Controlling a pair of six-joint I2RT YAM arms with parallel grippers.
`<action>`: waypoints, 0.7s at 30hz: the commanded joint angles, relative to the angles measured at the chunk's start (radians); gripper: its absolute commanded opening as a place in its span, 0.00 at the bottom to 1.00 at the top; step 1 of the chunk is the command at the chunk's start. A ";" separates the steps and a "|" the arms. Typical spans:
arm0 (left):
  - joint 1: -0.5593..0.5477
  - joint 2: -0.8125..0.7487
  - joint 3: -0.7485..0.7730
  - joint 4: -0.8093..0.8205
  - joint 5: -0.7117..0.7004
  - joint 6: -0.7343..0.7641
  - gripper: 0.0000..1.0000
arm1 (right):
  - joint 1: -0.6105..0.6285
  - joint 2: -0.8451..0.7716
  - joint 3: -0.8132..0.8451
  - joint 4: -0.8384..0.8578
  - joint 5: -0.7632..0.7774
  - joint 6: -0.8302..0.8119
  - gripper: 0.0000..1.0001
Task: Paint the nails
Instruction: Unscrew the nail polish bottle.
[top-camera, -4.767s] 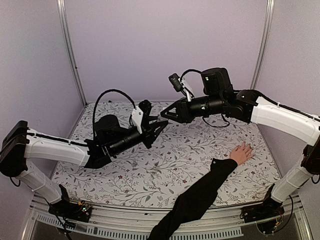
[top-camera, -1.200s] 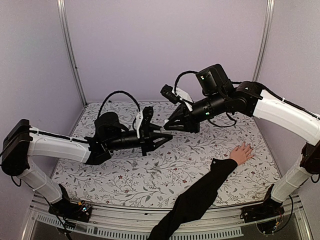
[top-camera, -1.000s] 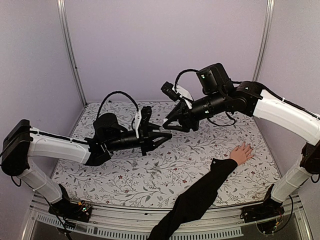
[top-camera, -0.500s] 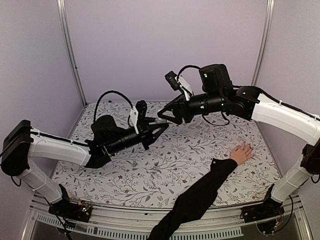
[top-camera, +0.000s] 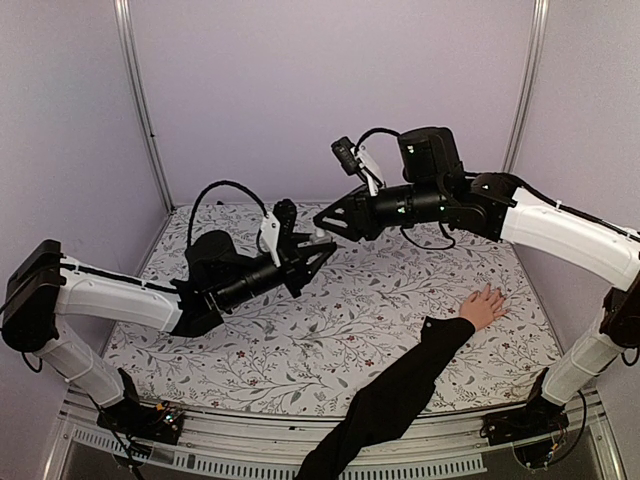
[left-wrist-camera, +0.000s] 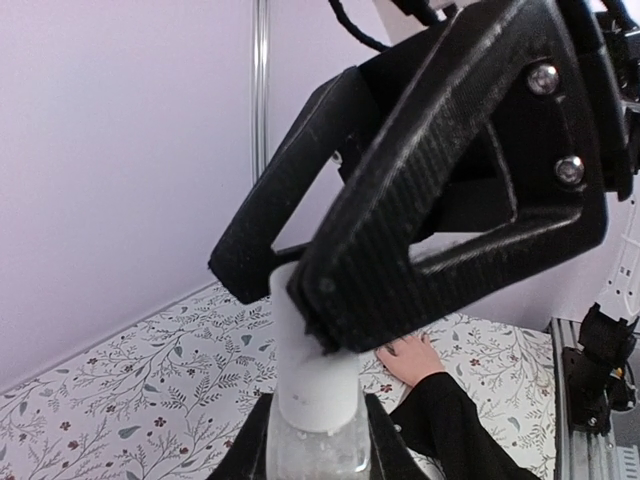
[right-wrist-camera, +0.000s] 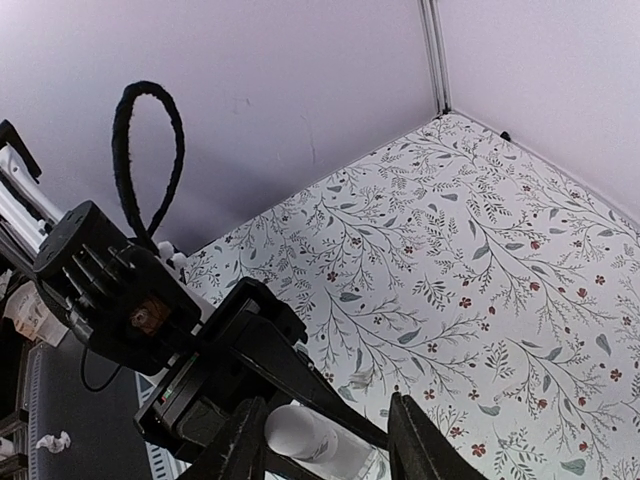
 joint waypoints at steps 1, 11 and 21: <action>-0.017 0.000 0.032 -0.004 -0.012 0.019 0.00 | 0.003 0.029 0.016 0.015 0.009 0.017 0.42; -0.020 -0.007 0.033 -0.031 0.016 0.017 0.00 | 0.007 0.029 0.009 0.021 -0.024 -0.008 0.08; 0.020 -0.016 0.000 0.095 0.476 -0.007 0.00 | 0.012 -0.010 -0.005 0.002 -0.218 -0.178 0.00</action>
